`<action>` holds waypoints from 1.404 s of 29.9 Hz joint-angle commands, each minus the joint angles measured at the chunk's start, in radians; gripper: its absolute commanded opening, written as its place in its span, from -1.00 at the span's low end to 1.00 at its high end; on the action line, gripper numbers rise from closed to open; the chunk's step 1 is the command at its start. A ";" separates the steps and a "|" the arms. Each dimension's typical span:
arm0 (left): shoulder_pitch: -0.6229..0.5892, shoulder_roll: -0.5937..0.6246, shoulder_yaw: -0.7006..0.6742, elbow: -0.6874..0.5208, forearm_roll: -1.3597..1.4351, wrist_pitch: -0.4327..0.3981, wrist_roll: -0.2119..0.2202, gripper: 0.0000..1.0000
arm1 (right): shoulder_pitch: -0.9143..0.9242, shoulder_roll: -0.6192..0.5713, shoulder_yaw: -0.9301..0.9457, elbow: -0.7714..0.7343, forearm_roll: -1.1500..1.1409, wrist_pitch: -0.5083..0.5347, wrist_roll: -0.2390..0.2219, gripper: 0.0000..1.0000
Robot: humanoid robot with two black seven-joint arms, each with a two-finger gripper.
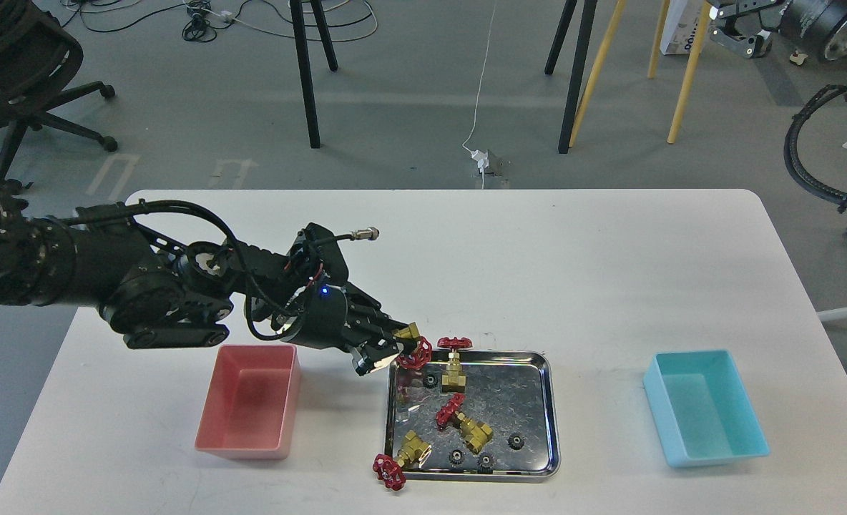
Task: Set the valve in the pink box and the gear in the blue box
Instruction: 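Lift the valve and carry it with the left gripper to the pink box, then lower the valve into the pink box and open the left gripper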
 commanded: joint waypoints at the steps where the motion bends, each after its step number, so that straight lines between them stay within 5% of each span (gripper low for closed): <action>1: -0.061 0.120 -0.005 -0.109 0.014 0.000 0.000 -0.81 | 0.002 0.011 0.061 -0.007 0.000 0.000 -0.002 1.00; 10: -0.105 0.517 -0.016 -0.337 0.266 0.000 0.000 -0.81 | 0.012 0.014 0.123 -0.007 0.000 0.000 -0.002 1.00; 16: -0.086 0.692 -0.028 -0.371 0.359 0.000 0.000 -0.80 | 0.006 0.015 0.124 -0.004 0.000 0.000 -0.002 1.00; 42: 0.237 0.622 -0.175 -0.217 0.379 0.000 0.000 -0.80 | -0.009 0.001 0.126 0.001 0.000 0.000 -0.002 1.00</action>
